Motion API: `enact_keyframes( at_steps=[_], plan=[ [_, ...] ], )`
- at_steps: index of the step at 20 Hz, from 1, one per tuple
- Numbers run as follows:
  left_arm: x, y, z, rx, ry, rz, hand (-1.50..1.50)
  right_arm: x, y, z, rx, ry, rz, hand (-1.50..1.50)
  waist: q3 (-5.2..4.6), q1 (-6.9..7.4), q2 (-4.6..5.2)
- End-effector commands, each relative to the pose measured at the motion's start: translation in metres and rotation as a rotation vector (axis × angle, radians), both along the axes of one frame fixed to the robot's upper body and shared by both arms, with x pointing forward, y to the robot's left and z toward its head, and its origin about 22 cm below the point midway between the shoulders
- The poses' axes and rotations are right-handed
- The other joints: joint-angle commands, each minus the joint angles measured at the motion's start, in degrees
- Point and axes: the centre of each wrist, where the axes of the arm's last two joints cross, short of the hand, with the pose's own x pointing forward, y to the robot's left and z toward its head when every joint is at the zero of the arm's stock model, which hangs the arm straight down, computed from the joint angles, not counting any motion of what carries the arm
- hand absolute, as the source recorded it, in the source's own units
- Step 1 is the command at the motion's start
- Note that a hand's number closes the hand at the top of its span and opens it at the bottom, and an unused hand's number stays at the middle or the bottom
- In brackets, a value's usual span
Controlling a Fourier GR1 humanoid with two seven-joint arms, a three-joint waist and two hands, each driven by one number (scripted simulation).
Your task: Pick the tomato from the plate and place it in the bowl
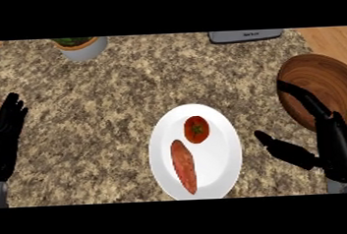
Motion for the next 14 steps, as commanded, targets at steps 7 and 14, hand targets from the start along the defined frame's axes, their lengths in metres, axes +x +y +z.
enact_keyframes(
  at_steps=[7, 14],
  plan=[
    [0.021, -0.020, 0.024, -0.010, -0.017, -0.063, 0.00, -0.115, 0.057, -0.033, -0.067, -0.025, -0.205, -1.50, 0.12, 3.82, 0.85],
    [0.028, -0.040, 0.017, 0.007, -0.025, -0.089, 0.00, -0.087, 0.064, 0.042, -0.146, 0.017, -0.212, -1.50, 0.10, 5.12, 1.10]
  ],
)
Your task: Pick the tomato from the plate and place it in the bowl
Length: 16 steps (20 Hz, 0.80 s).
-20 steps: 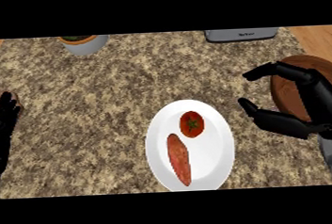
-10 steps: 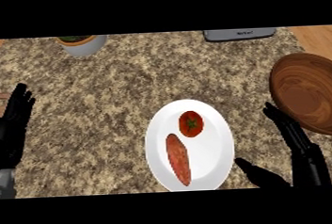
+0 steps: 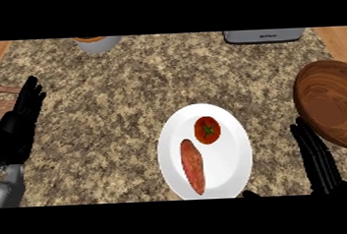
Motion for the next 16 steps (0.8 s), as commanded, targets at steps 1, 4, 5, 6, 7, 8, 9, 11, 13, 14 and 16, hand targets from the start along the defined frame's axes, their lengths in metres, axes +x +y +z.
enact_keyframes(
  at_steps=[1, 4, 5, 6, 7, 8, 9, 11, 13, 14, 16],
  plan=[
    [0.005, -0.007, -0.005, -0.007, -0.008, -0.014, 0.00, 0.003, 0.001, 0.048, -0.043, 0.013, -0.026, -1.50, -0.02, 0.68, 0.15],
    [0.008, -0.009, -0.001, 0.002, -0.013, -0.018, 0.00, 0.019, 0.015, 0.052, -0.098, 0.142, -0.010, -1.50, -0.03, 1.02, 0.23],
    [0.004, -0.011, 0.001, -0.011, -0.002, -0.032, 0.00, 0.023, 0.014, 0.049, -0.165, 0.211, -0.008, -1.50, -0.07, 1.48, 0.25],
    [-0.002, -0.015, 0.002, 0.001, -0.001, -0.037, 0.00, 0.022, 0.021, 0.054, -0.202, 0.238, -0.003, -1.50, -0.09, 1.80, 0.13],
    [0.012, -0.003, 0.004, 0.026, -0.015, -0.006, 0.00, 0.036, 0.012, 0.048, -0.229, 0.303, -0.006, -1.50, -0.08, 1.40, 0.49],
    [0.009, -0.004, 0.001, -0.005, 0.011, -0.043, 0.00, 0.044, 0.026, 0.046, -0.238, 0.338, 0.005, -1.50, -0.09, 1.69, 0.45],
    [0.000, -0.012, -0.007, -0.002, 0.009, -0.028, 0.00, 0.050, 0.022, 0.060, -0.256, 0.358, -0.004, -1.50, -0.08, 2.05, 0.34],
    [0.016, -0.009, 0.004, 0.010, -0.006, -0.017, 0.00, 0.068, 0.028, 0.055, -0.263, 0.438, 0.007, -1.50, -0.01, 1.29, 0.38],
    [0.009, -0.022, 0.013, -0.007, -0.012, -0.033, 0.00, 0.076, 0.044, 0.063, -0.286, 0.514, 0.050, -1.50, 0.00, 1.87, 0.18],
    [0.001, -0.013, -0.001, 0.007, -0.006, -0.038, 0.00, 0.085, 0.040, 0.069, -0.284, 0.553, 0.063, -1.50, -0.02, 1.94, 0.23],
    [0.017, -0.010, 0.012, -0.013, -0.007, -0.012, 0.00, 0.099, 0.052, 0.060, -0.299, 0.600, 0.073, -1.50, 0.01, 1.29, 0.30]
  ],
)
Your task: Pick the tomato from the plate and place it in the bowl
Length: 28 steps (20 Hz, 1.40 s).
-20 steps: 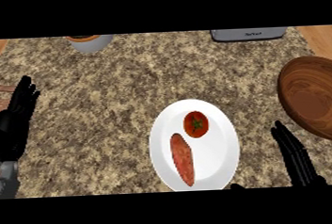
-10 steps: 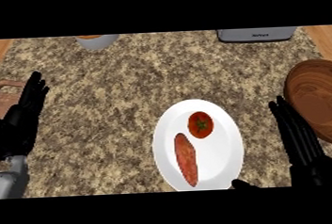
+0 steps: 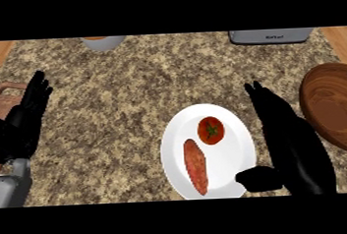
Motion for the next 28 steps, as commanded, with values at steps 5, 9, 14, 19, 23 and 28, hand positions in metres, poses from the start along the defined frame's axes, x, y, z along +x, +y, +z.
enact_keyframes(
  at_steps=[5, 9, 14, 19, 23, 28],
  plan=[
    [-0.003, -0.004, -0.009, -0.002, 0.003, 0.003, 0.00, 0.038, 0.028, -0.016, -0.087, 0.261, 0.066, -1.50, 0.05, -0.41, -0.07],
    [0.000, 0.009, -0.022, -0.019, 0.008, 0.010, 0.00, 0.061, 0.020, -0.035, -0.103, 0.370, 0.072, -1.50, 0.03, -0.56, 0.08],
    [-0.011, -0.007, -0.016, 0.000, 0.010, 0.000, 0.00, 0.052, 0.040, -0.023, -0.164, 0.333, 0.045, -1.50, 0.07, -0.68, -0.18],
    [-0.011, 0.018, -0.002, -0.002, 0.008, -0.008, 0.00, 0.064, 0.035, -0.053, -0.253, 0.197, 0.027, -1.50, 0.09, -0.51, -0.16],
    [-0.015, 0.012, 0.007, -0.004, -0.006, 0.001, 0.00, 0.064, 0.039, -0.072, -0.228, 0.197, 0.024, -1.50, 0.09, -0.57, -0.16],
    [0.000, 0.020, -0.009, -0.009, 0.009, 0.002, 0.00, 0.044, 0.068, -0.094, -0.202, 0.283, 0.039, -1.50, 0.07, -0.77, -0.13]
  ],
)
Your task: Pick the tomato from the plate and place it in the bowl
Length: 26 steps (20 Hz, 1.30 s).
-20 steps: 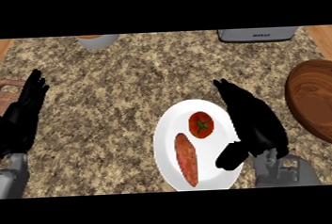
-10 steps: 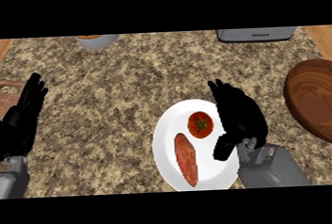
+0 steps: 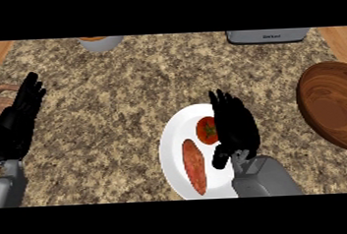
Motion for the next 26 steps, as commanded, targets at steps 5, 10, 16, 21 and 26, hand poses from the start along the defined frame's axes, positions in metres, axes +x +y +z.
enact_keyframes(
  at_steps=[5, 10, 16, 21, 26],
  plan=[
    [0.003, -0.005, -0.013, 0.007, -0.017, 0.021, 0.00, 0.010, 0.007, -0.035, -0.011, 0.047, -0.013, -1.50, 0.00, 0.02, 0.03],
    [-0.027, -0.021, -0.003, 0.003, -0.002, 0.012, 0.00, -0.002, 0.004, -0.037, 0.000, 0.026, -0.032, -1.50, 0.01, 0.17, -0.07],
    [-0.001, -0.018, -0.013, -0.005, 0.000, -0.006, 0.00, 0.019, -0.001, -0.053, -0.004, 0.024, -0.041, -1.50, 0.00, 0.00, 0.01],
    [0.000, 0.009, -0.003, 0.003, 0.007, -0.004, 0.00, 0.043, -0.001, -0.069, 0.050, 0.093, -0.012, 1.50, 0.01, 0.35, 0.13],
    [0.002, -0.009, -0.013, -0.010, -0.003, -0.016, 0.00, 0.044, 0.001, -0.084, 0.060, 0.053, 0.059, 1.50, 0.00, 0.20, 0.09]
  ],
)
